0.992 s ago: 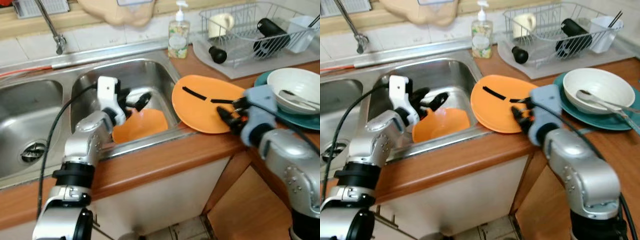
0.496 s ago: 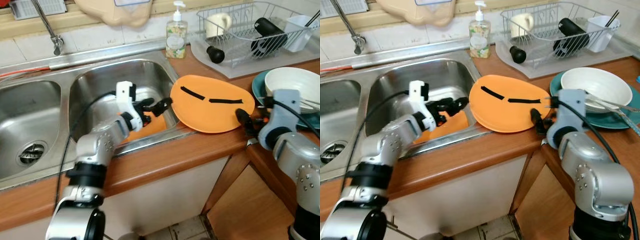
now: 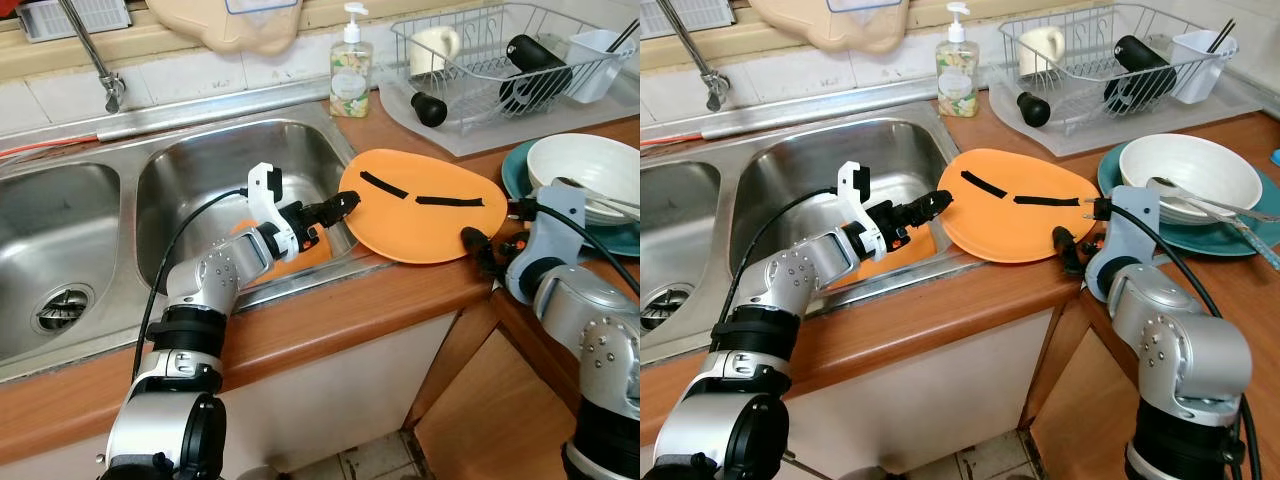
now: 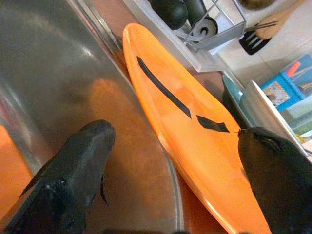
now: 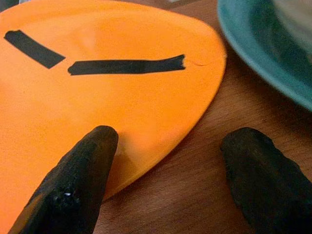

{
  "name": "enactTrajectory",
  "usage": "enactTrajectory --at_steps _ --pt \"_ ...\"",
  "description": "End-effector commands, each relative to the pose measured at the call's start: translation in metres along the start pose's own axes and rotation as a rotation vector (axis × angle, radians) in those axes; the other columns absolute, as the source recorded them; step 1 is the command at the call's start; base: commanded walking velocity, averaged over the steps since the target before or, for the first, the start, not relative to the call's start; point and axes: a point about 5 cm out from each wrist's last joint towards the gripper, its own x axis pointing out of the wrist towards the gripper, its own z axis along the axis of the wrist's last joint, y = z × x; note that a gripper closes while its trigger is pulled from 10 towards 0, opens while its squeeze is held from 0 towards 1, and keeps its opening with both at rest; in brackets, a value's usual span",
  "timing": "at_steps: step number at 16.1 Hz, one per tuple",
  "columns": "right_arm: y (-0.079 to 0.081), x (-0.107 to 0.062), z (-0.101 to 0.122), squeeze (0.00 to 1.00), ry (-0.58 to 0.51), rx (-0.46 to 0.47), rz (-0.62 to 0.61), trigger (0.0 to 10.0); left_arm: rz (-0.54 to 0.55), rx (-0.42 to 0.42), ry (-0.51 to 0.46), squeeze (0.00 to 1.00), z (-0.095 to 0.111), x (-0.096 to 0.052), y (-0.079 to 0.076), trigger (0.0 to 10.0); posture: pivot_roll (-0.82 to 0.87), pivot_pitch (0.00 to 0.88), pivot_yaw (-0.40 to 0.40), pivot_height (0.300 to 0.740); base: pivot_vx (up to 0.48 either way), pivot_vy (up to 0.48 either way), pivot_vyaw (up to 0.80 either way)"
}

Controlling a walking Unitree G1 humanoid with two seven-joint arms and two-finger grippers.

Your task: Kitchen organization

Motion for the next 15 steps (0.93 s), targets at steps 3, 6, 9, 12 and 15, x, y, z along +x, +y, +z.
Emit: enactTrajectory --at_steps 3,6,9,12,15 --pt "0.016 0.008 0.000 0.00 0.008 0.010 0.080 10.0 0.033 -0.063 0.021 0.00 -0.001 0.009 0.006 10.0 -0.20 0.000 0.105 0.740 0.000 0.000 0.00" --pt "0.020 0.010 0.003 0.00 -0.006 0.015 0.100 10.0 0.010 -0.092 0.026 0.00 -0.002 0.011 0.006 10.0 -0.20 0.000 0.106 0.740 0.000 0.000 0.00" --pt "0.023 0.011 0.005 0.00 -0.026 0.024 0.118 10.0 -0.073 -0.116 0.006 0.00 -0.001 0.011 0.001 4.8 -0.20 0.000 0.106 0.740 0.000 0.000 0.00" --pt "0.031 0.013 0.011 0.00 -0.055 0.022 0.164 10.0 -0.117 -0.136 -0.022 0.00 -0.001 0.011 -0.001 0.0 -0.19 0.000 0.102 0.740 0.000 0.000 0.00" --pt "0.038 0.014 0.014 0.00 -0.070 0.017 0.200 10.0 -0.112 -0.166 -0.033 0.00 -0.002 0.009 0.002 0.0 -0.19 0.000 0.102 0.740 0.000 0.000 0.00"
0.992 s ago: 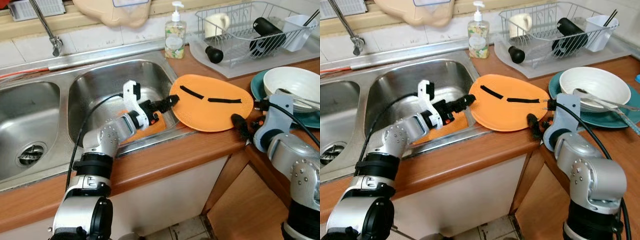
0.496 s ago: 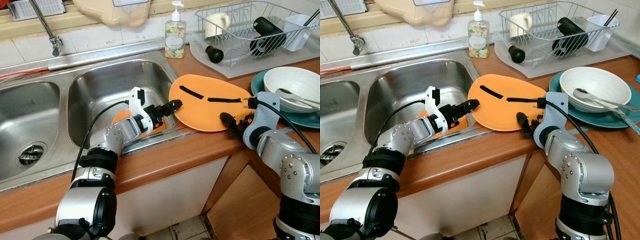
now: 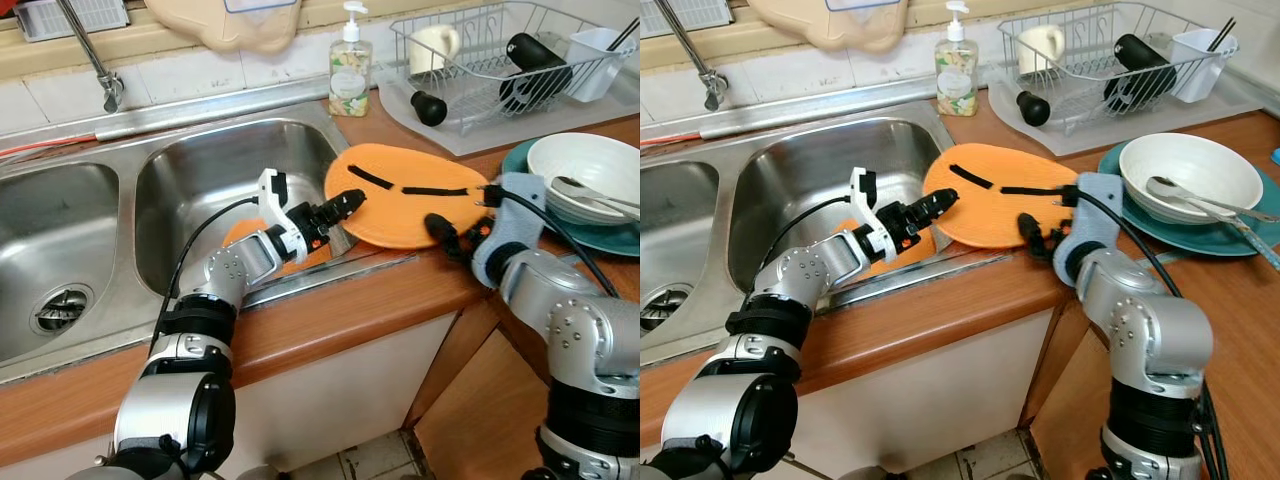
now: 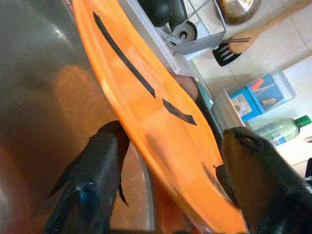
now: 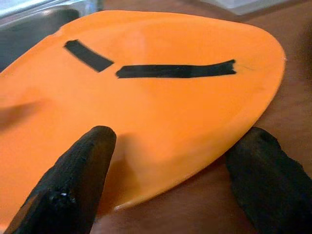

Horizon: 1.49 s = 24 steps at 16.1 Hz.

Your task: Kitchen organization

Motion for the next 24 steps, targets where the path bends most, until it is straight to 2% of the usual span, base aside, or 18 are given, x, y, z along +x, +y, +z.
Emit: enactTrajectory --at_steps 1,7,14,17,19,21,24 --pt "0.011 0.001 0.008 0.00 -0.039 -0.009 0.063 10.0 -0.017 -0.006 -0.015 0.00 0.004 -0.001 -0.001 0.0 -0.19 0.000 0.096 0.740 0.000 0.000 0.00" --pt "0.019 0.004 0.010 0.00 -0.058 -0.020 0.109 10.0 -0.048 -0.021 -0.068 0.00 0.009 -0.004 -0.002 0.0 -0.18 0.000 0.093 0.740 0.000 0.000 0.00" --pt "0.025 0.003 0.020 0.00 -0.107 -0.048 0.136 10.0 -0.108 -0.015 -0.153 0.00 0.024 -0.018 -0.011 0.0 -0.18 0.000 0.093 0.740 0.000 0.000 0.00" --pt "0.031 0.001 0.028 0.00 -0.141 -0.059 0.168 10.0 -0.129 -0.047 -0.234 0.00 0.037 -0.030 -0.016 0.0 -0.17 0.000 0.091 0.740 0.000 0.000 0.00" --pt "0.036 -0.002 0.036 0.00 -0.172 -0.066 0.198 10.0 -0.156 -0.055 -0.317 0.00 0.052 -0.041 -0.023 0.0 -0.17 0.000 0.091 0.740 0.000 0.000 0.00" --pt "0.041 -0.004 0.041 0.00 -0.191 -0.085 0.231 10.0 -0.121 -0.014 -0.378 0.00 0.065 -0.057 -0.028 0.0 -0.17 0.000 0.092 0.740 0.000 0.000 0.00" --pt "0.045 -0.008 0.038 0.00 -0.179 -0.128 0.277 10.0 -0.012 0.036 -0.447 0.00 0.075 -0.082 -0.022 0.0 -0.16 0.000 0.088 0.740 0.000 0.000 0.00"
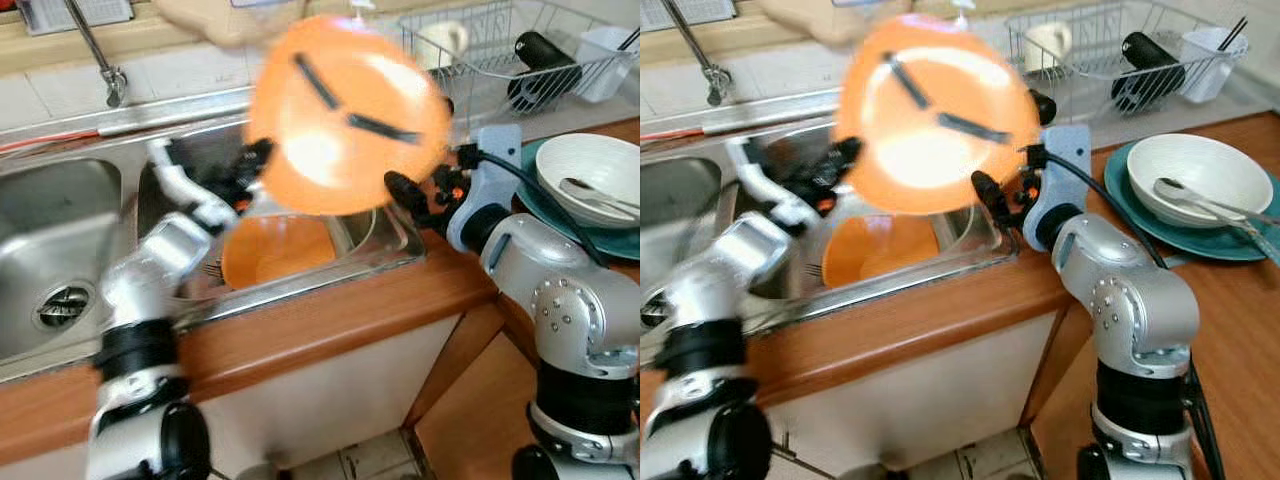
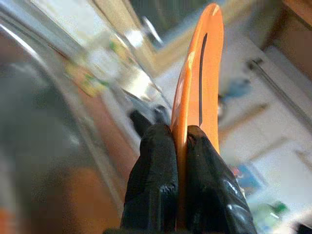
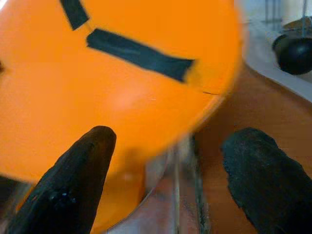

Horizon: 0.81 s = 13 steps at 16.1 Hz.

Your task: Kitchen organization

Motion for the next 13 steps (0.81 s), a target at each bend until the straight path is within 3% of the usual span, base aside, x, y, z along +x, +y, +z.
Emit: enactTrajectory --at_steps 1,6,12,13 --pt "0.007 -0.002 0.001 0.00 -0.002 -0.018 0.040 10.0 0.012 0.032 -0.047 0.00 0.014 -0.006 -0.003 0.0 -0.16 0.000 0.088 0.740 0.000 0.000 0.00" --pt "0.015 -0.006 -0.009 0.00 0.059 -0.105 0.121 10.0 0.279 0.159 -0.029 0.00 0.022 -0.041 0.015 0.0 -0.15 0.000 0.079 0.740 0.000 0.000 0.00" --pt "0.023 -0.008 -0.020 0.00 0.142 -0.189 0.185 10.0 0.492 0.156 0.125 0.00 0.001 -0.036 0.038 0.0 -0.16 0.000 0.094 0.740 0.000 0.000 0.00" --pt "0.024 -0.009 -0.021 0.00 0.152 -0.200 0.196 10.0 0.510 0.161 0.141 0.00 0.000 -0.035 0.040 1.5 -0.17 0.000 0.100 0.740 0.000 0.000 0.00"
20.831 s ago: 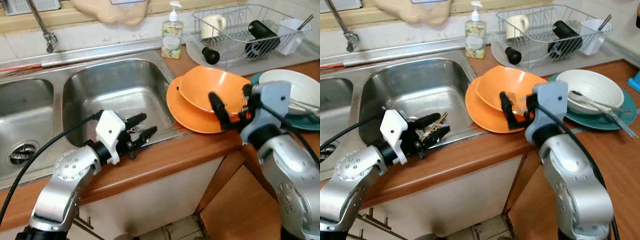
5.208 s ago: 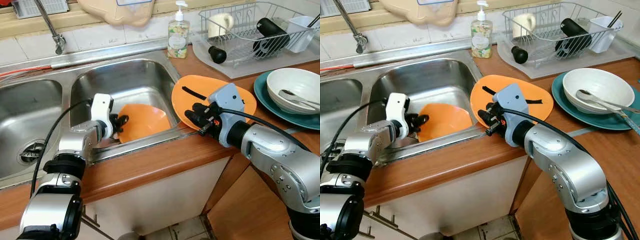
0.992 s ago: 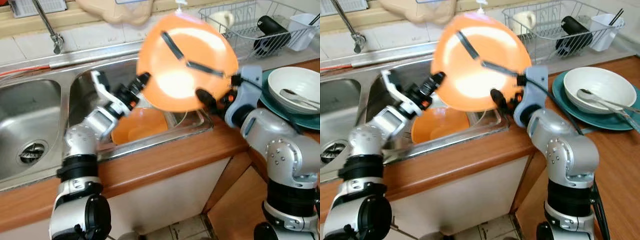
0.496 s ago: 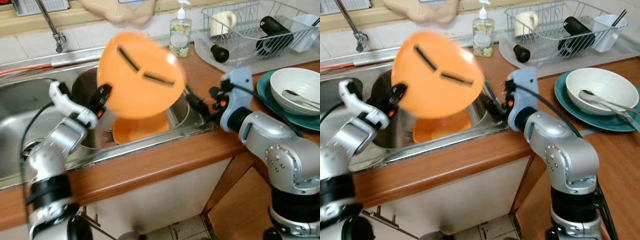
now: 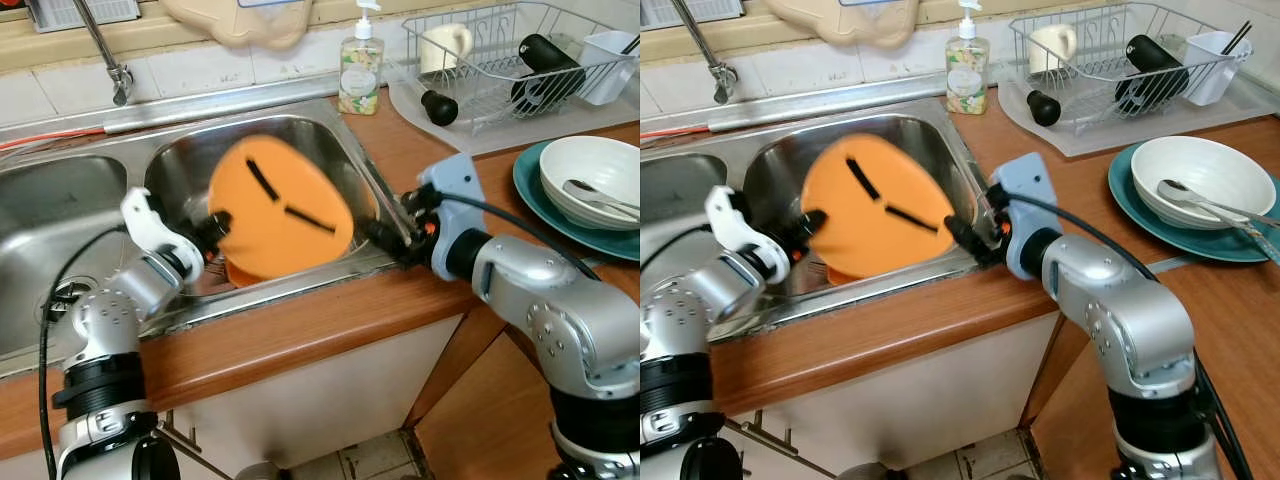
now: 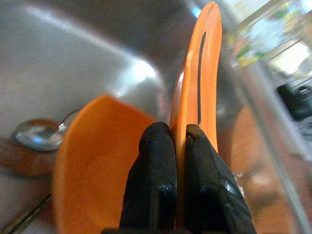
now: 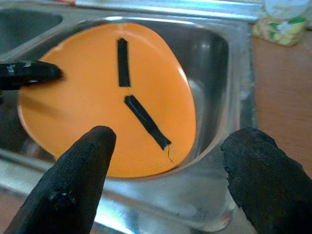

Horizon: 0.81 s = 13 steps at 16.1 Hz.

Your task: Kitchen organization

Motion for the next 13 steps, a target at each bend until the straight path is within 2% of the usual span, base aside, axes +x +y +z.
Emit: enactTrajectory --at_steps 1,2,3,6,7,8,9,13 --pt "0.005 -0.002 -0.002 0.00 0.014 -0.013 0.027 10.0 -0.010 0.034 -0.024 0.00 0.011 0.002 -0.008 3.9 -0.17 0.000 0.103 0.740 0.000 0.000 0.00" --pt "0.006 -0.002 -0.002 0.00 0.018 -0.017 0.032 10.0 0.004 0.038 -0.014 0.00 0.011 0.004 -0.008 9.3 -0.17 0.000 0.106 0.740 0.000 0.000 0.00" --pt "0.007 -0.003 -0.004 0.00 0.024 -0.023 0.039 10.0 0.034 0.044 0.005 0.00 0.009 0.007 -0.006 10.0 -0.18 0.000 0.110 0.740 0.000 0.000 0.00" --pt "0.008 -0.004 -0.005 0.00 0.030 -0.030 0.042 10.0 0.088 0.096 0.093 0.00 0.001 0.013 -0.001 10.0 -0.18 0.000 0.116 0.740 0.000 0.000 0.00" --pt "0.008 -0.004 -0.006 0.00 0.031 -0.031 0.039 10.0 0.090 0.094 0.093 0.00 0.001 0.013 0.000 10.0 -0.18 0.000 0.116 0.740 0.000 0.000 0.00" --pt "0.007 -0.004 -0.006 0.00 0.032 -0.031 0.037 10.0 0.089 0.092 0.091 0.20 0.001 0.013 0.000 10.0 -0.18 0.000 0.116 0.740 0.000 0.000 0.00" --pt "0.007 -0.004 -0.006 0.00 0.032 -0.031 0.036 10.0 0.091 0.090 0.091 1.00 0.001 0.014 0.000 10.0 -0.18 0.000 0.116 0.740 0.000 0.000 0.00" --pt "0.004 -0.003 -0.008 0.00 0.037 -0.024 0.014 10.0 0.103 0.098 0.075 1.00 0.005 0.012 0.003 10.0 -0.18 0.000 0.109 0.740 0.000 0.000 0.00"
